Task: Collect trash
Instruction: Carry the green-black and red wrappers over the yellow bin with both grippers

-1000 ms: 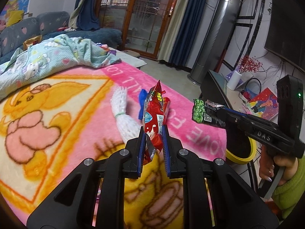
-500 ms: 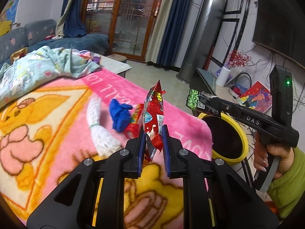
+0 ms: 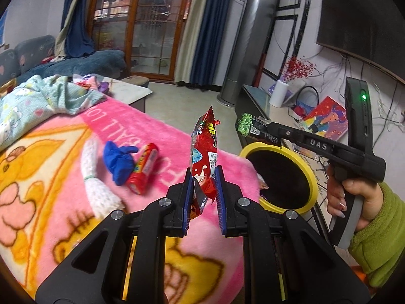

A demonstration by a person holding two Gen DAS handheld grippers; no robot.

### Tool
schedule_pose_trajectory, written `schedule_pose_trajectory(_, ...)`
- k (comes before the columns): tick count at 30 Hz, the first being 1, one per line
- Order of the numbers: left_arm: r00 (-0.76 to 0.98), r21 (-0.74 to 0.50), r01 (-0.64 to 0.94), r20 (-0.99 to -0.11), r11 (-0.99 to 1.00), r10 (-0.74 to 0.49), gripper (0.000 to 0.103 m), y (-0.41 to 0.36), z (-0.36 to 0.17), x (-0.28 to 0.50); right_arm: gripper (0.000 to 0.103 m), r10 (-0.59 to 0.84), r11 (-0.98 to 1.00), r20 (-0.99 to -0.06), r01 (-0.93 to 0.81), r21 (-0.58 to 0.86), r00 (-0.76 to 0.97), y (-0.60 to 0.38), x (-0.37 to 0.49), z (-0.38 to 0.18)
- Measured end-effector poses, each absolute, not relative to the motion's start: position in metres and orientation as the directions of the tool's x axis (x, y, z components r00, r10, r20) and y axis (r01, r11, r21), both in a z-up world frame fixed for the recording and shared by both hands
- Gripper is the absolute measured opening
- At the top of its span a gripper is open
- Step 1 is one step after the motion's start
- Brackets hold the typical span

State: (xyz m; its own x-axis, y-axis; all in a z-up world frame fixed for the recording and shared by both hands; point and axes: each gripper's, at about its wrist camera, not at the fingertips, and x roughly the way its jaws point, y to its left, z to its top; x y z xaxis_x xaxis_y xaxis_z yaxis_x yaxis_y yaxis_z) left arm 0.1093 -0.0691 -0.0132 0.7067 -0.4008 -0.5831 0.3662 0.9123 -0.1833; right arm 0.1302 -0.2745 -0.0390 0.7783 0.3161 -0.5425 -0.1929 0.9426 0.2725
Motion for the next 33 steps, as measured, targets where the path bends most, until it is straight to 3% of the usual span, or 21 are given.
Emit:
schedule_pose_trajectory(19,0.624,-0.141,0.533,-0.600,0.834,-0.500,0.012,-0.151,-0.023,0.121,0.020,0.160,0.930,-0.571,0.071,0.361,0.805,-0.367,0.136,-0.062)
schedule_pose_trajectory(33,0.566,-0.110,0.620,-0.623,0.777,-0.540,0.012,-0.202,-0.044,0.132,0.021,0.014,0.925,-0.606,0.219,0.310,0.796,-0.412,0.134,-0.083)
